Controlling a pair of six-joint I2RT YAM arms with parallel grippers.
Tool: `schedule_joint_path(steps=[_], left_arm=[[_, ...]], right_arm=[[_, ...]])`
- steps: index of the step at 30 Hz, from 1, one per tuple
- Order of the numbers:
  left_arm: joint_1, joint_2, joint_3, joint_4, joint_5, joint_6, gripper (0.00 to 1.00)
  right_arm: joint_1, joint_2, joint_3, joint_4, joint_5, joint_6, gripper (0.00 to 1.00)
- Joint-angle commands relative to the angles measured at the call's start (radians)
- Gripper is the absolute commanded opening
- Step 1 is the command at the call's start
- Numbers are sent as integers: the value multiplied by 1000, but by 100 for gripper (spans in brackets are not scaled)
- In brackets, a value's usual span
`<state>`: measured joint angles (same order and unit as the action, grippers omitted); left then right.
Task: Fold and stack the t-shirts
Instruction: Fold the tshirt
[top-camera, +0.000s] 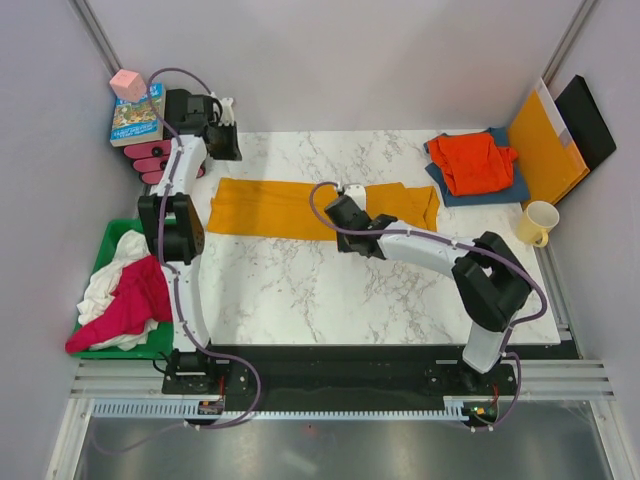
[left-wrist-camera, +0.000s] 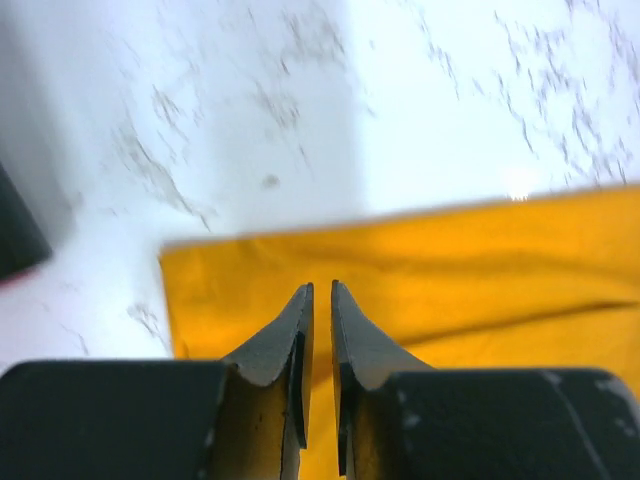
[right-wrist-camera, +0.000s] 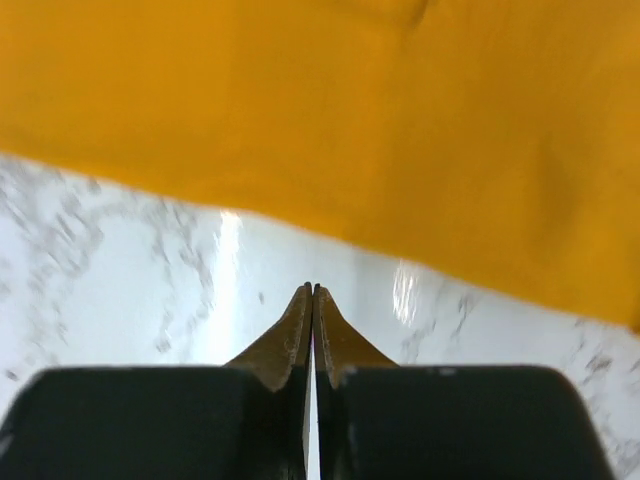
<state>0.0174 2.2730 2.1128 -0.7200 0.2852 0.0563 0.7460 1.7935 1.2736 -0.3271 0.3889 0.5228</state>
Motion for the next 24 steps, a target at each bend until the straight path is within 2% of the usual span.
schedule_joint_path(steps=[1, 4, 10, 17, 22, 24], left_arm=[[-39, 155, 237, -88, -82, 8, 20], [-60, 239, 331, -91, -121, 63, 22], [-85, 313, 338, -110, -141, 97, 24], [-85, 359, 326, -171, -179, 114, 24], [-85, 356, 288, -240, -239, 157, 22], [-85, 320, 219, -266, -259, 183, 20]], right_arm=[[38, -42, -121, -50, 7, 134, 4], [62, -51, -160, -64, 5, 186, 4], [101, -68, -158, -101, 13, 227, 6], [116, -82, -163, -153, 54, 290, 11], [102, -19, -171, -222, 123, 333, 14], [66, 32, -169, -239, 114, 336, 14]])
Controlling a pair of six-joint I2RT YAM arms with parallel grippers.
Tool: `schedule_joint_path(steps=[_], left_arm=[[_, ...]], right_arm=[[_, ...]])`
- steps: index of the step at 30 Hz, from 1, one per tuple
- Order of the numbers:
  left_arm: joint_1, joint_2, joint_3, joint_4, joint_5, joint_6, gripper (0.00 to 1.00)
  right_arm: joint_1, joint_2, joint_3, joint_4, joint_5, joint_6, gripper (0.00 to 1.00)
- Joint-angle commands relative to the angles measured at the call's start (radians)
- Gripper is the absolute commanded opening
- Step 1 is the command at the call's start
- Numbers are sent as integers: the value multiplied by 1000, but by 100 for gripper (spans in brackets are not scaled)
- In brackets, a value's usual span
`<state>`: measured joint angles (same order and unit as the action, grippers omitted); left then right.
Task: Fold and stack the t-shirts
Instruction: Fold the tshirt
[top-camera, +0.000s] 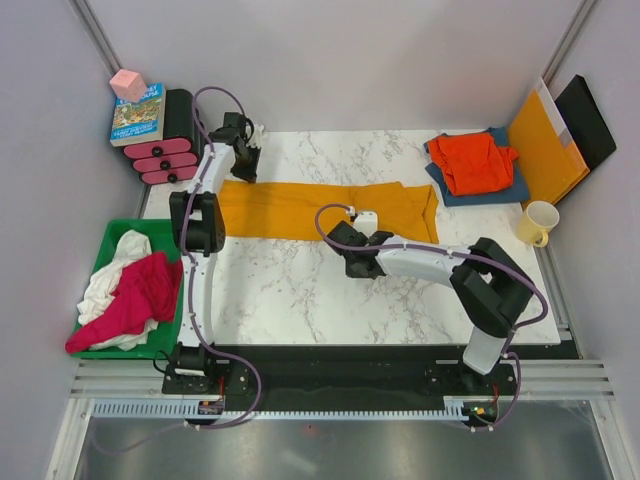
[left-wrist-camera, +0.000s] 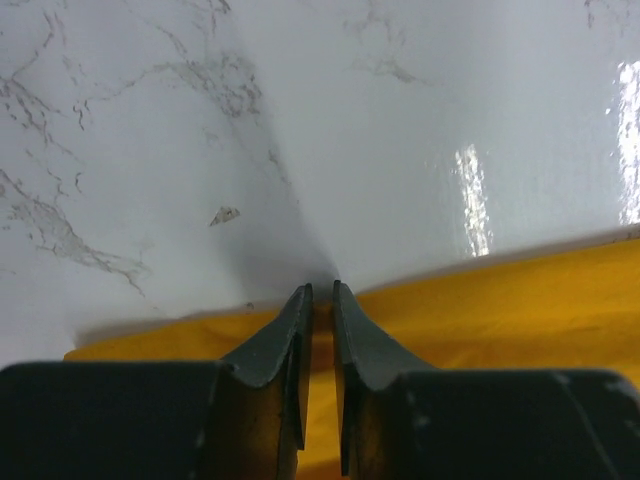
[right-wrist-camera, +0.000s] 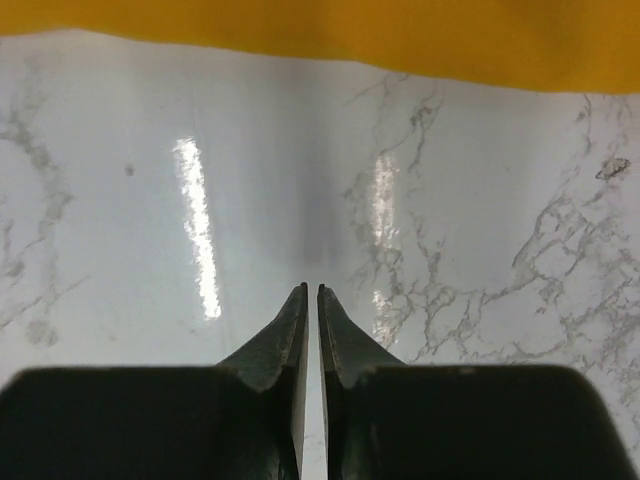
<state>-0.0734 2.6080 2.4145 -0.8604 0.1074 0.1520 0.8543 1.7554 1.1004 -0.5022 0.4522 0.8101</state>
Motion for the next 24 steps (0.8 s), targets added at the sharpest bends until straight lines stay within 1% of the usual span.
schedule_joint_path(steps=[1, 2, 7, 11, 14, 16, 17, 18, 20, 21, 22, 23, 24], left_arm=[[6, -32, -115, -134, -83, 98, 19], [6, -55, -188, -134, -92, 122, 18], [9, -185, -391, -132, -97, 182, 15], [9, -259, -495, -134, -78, 210, 15], [4, -311, -571, -149, -57, 224, 14], [-2, -339, -624, -176, -32, 242, 14], [-5, -368, -646, -189, -22, 250, 14], [-15, -385, -667, -196, -15, 256, 14], [-28, -434, -739, -218, -6, 280, 14], [-43, -453, -765, -223, -3, 290, 14], [-51, -468, -814, -232, 3, 310, 14], [-58, -488, -839, -236, 6, 316, 14], [-77, -523, -863, -241, 12, 322, 14]], right_arm=[[-55, 85, 6, -71, 49, 55, 13], [-67, 99, 6, -75, 48, 55, 13], [-162, 167, 27, -73, 66, 44, 13], [-241, 205, 84, -58, 63, 5, 13], [-326, 281, 182, -65, 63, -61, 13], [-362, 325, 287, -82, 63, -115, 13], [-394, 375, 330, -108, 63, -133, 13], [-408, 400, 420, -120, 59, -159, 13], [-446, 481, 518, -162, 46, -186, 13], [-454, 505, 606, -171, 40, -212, 13], [-465, 530, 654, -180, 30, -221, 13], [-481, 586, 703, -214, 20, -227, 14], [-489, 613, 799, -228, -7, -235, 14]])
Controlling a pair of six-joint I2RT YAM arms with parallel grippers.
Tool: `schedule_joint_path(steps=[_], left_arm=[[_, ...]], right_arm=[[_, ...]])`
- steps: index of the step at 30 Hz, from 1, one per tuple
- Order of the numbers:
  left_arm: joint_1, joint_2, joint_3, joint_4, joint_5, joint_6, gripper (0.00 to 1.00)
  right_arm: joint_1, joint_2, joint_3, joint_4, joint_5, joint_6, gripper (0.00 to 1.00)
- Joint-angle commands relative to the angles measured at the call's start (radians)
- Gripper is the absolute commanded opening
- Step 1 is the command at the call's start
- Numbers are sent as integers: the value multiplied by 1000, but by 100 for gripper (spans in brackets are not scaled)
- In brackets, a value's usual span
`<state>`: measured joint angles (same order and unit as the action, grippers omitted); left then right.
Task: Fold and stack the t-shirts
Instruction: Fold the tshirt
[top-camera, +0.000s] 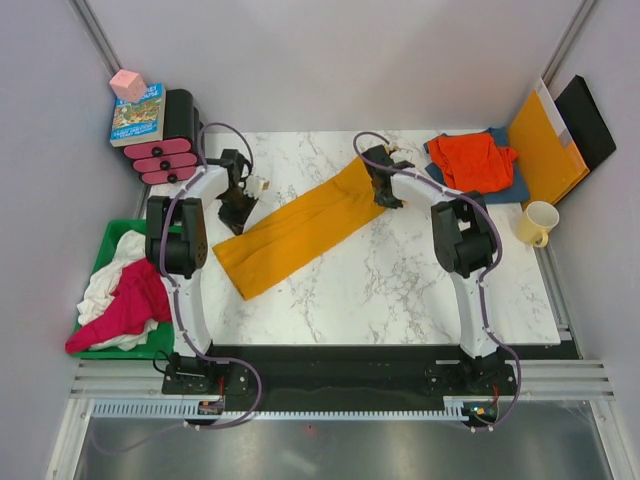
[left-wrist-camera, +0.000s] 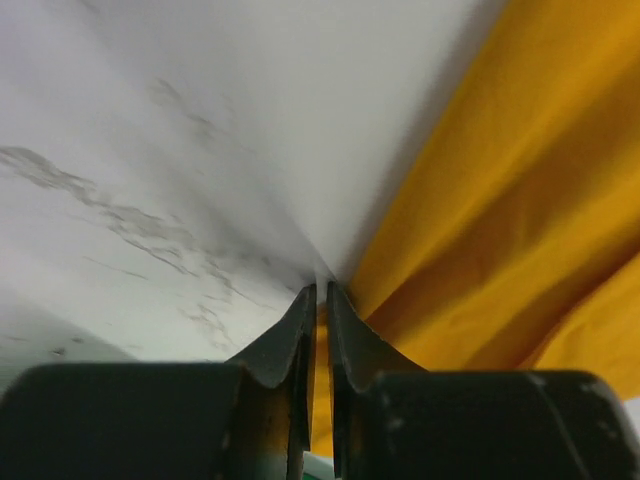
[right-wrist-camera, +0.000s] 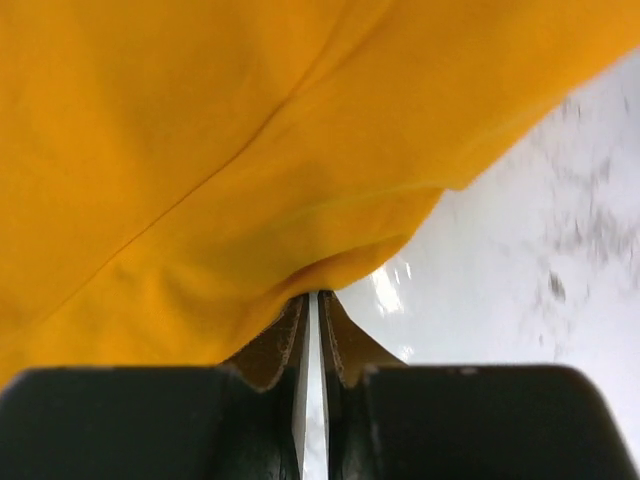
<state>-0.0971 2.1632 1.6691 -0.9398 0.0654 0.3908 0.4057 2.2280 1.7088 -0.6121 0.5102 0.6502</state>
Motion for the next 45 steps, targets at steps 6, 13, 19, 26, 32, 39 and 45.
schedule_joint_path(steps=[6, 13, 19, 26, 32, 39, 45], left_arm=[[-166, -209, -290, -186, 108, 115, 14], [-317, -279, -347, -214, 207, 106, 14], [-389, -281, -358, -217, 252, 77, 14], [-417, -307, -373, -217, 223, 60, 14], [-348, -431, -226, -249, 126, 71, 20], [-218, -410, -83, -243, 238, 42, 21], [-84, -398, -137, -114, 373, -78, 20]], right_arm=[[-65, 317, 481, -169, -365, -106, 21], [2, 374, 609, -155, -483, -121, 25], [18, 335, 543, -132, -477, -122, 25], [-71, 182, 396, -78, -340, -103, 28], [-79, -28, 332, -51, -332, -172, 37], [59, -256, 62, 17, -430, -166, 31], [297, -382, -248, 179, -418, -89, 27]])
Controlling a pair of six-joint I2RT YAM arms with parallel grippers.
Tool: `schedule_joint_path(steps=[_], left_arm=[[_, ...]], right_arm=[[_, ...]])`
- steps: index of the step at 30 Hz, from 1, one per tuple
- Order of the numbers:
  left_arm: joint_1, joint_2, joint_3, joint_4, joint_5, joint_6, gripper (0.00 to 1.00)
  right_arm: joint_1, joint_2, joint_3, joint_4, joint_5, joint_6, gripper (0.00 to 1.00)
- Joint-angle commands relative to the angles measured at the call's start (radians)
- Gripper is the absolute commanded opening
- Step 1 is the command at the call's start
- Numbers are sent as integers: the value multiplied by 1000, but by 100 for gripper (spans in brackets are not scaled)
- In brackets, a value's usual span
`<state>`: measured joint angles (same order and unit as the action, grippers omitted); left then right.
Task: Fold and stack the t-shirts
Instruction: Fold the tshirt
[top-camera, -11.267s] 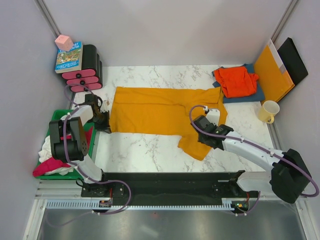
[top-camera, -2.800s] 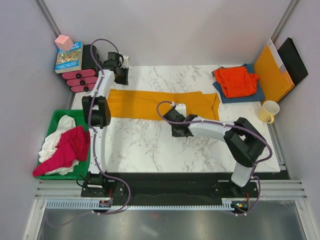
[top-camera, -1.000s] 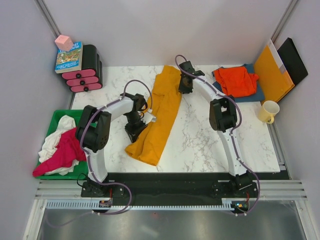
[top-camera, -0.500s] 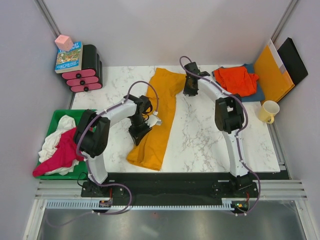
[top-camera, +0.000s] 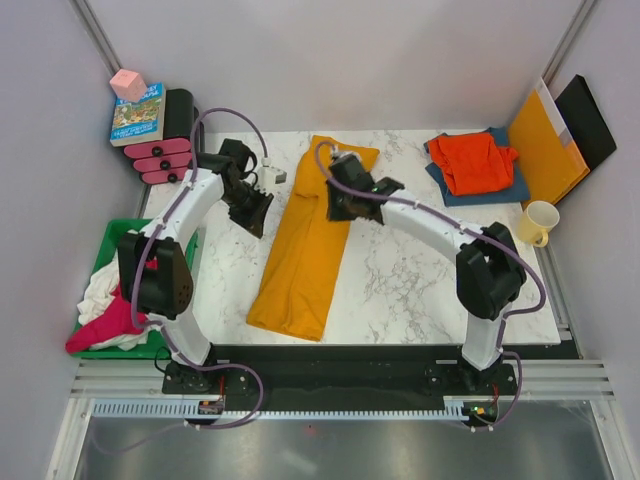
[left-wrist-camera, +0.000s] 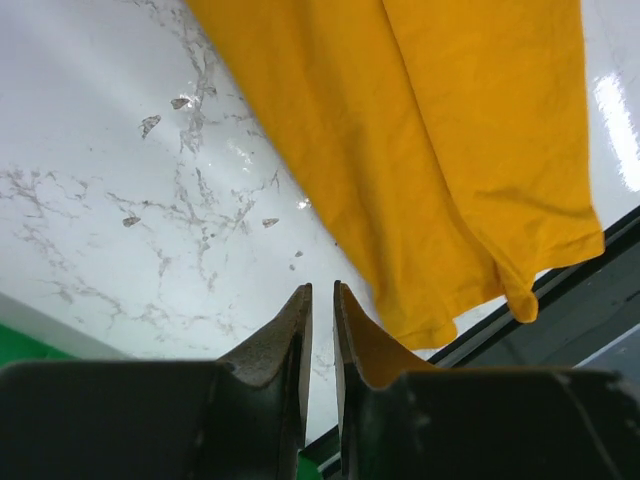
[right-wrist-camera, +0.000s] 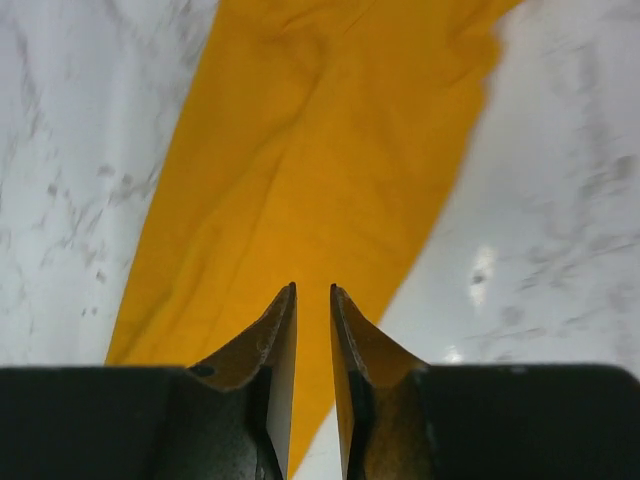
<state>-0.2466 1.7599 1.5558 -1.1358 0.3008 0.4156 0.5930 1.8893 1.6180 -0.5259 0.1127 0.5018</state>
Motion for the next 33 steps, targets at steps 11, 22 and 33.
schedule_joint_path(steps=[11, 22, 33], left_arm=[[173, -60, -149, 220, 221, -198, 22], [175, -89, -186, 237, 199, -205, 21], [175, -76, -188, 248, 182, -236, 21]], right_arm=[[235, -81, -486, 236, -1, 188, 30], [309, -203, -549, 279, 100, 239, 29], [406, -26, -444, 271, 30, 267, 19]])
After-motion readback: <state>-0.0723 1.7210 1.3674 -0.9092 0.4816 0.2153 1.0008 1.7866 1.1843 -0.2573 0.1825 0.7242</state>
